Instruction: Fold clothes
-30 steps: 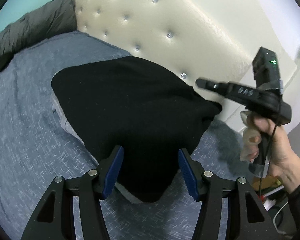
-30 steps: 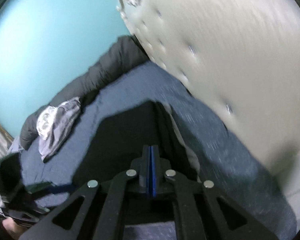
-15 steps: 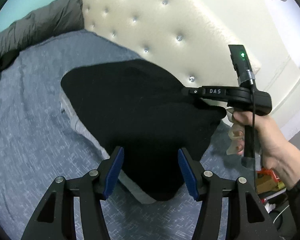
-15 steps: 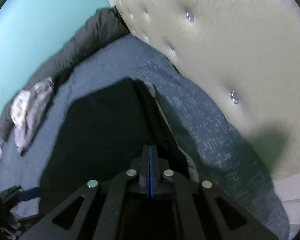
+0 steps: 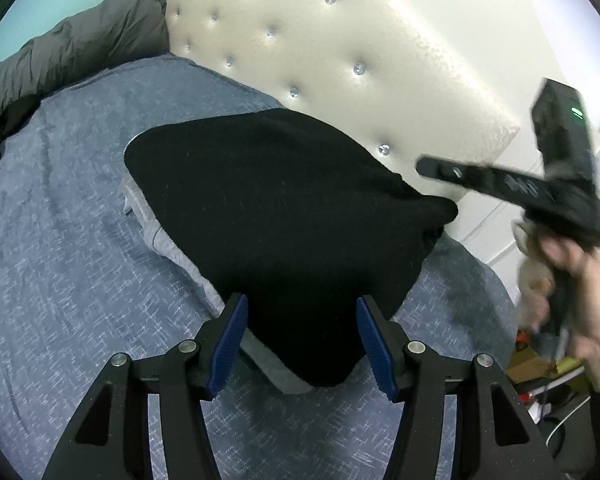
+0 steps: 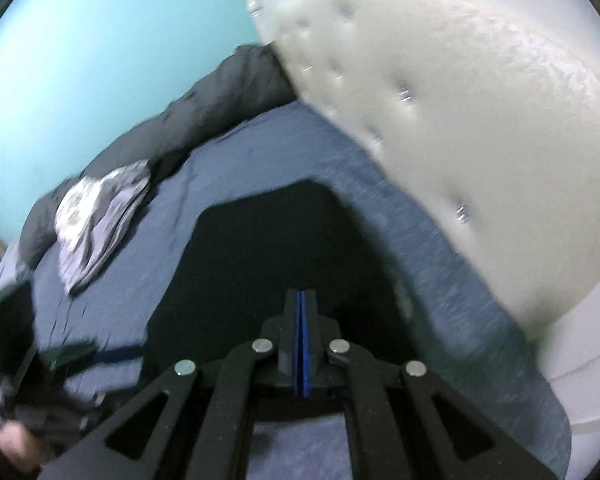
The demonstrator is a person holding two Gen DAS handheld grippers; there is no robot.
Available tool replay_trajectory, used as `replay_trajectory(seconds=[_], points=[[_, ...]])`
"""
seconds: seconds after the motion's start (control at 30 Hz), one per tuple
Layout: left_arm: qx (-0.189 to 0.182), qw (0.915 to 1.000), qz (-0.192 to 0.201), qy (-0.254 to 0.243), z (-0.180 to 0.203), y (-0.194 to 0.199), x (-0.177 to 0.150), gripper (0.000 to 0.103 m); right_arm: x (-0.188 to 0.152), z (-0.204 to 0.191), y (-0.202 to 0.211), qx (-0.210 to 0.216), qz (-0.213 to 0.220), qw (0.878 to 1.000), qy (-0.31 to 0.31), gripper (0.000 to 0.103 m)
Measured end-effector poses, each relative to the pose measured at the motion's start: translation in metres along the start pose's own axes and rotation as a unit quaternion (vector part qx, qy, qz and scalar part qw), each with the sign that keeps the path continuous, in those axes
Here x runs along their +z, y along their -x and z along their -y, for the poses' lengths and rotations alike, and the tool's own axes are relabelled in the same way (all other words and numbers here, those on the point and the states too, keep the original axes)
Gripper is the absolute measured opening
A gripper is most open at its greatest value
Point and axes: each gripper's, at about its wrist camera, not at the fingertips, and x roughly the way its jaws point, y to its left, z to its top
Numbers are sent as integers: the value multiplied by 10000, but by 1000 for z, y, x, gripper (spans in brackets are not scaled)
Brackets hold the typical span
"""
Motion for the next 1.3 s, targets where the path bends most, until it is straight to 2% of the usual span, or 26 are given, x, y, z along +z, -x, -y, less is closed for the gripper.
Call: replay_trajectory(seconds=[0.17,0.27,0.37,0.53,0.6,0.7,0.8,0.87,1.17,1.3], points=[[34,10000,-73,-18,2,-3,-3,60,-28,0,-19,-219,-202,9994,161,0],[-12,9999,-124,-23,1,-6,-6,60,-38,21,-27,-452,-160,9988,-100,0],[-11,9999,-117,-24,4,-7,-6,60,-42,40,-22,-499,37,9974,-527,0],[-20,9999,-127,-15,0,-7,-5,60,-37,14,5,-62,544,9981,-296,0],[-31,9999,-120,-24,-1,-7,-7,60,-37,-5,6,179,536,9984,-78,0],[-28,9999,-121,-40,-1,-7,-9,60,-44,-29,-6,283,392,9984,296,0],[-19,9998,-164,-85,0,-9,-10,60,-51,-29,-23,89,272,9988,390,0],[-37,9998,-159,-95,0,-9,-10,60,-52,-20,-30,16,285,9993,231,0],[-50,9998,-160,-119,2,-10,-9,60,-57,26,-27,-506,375,9973,-384,0],[-29,9998,-170,-127,2,-10,-8,60,-56,24,-21,-658,300,9968,-345,0]])
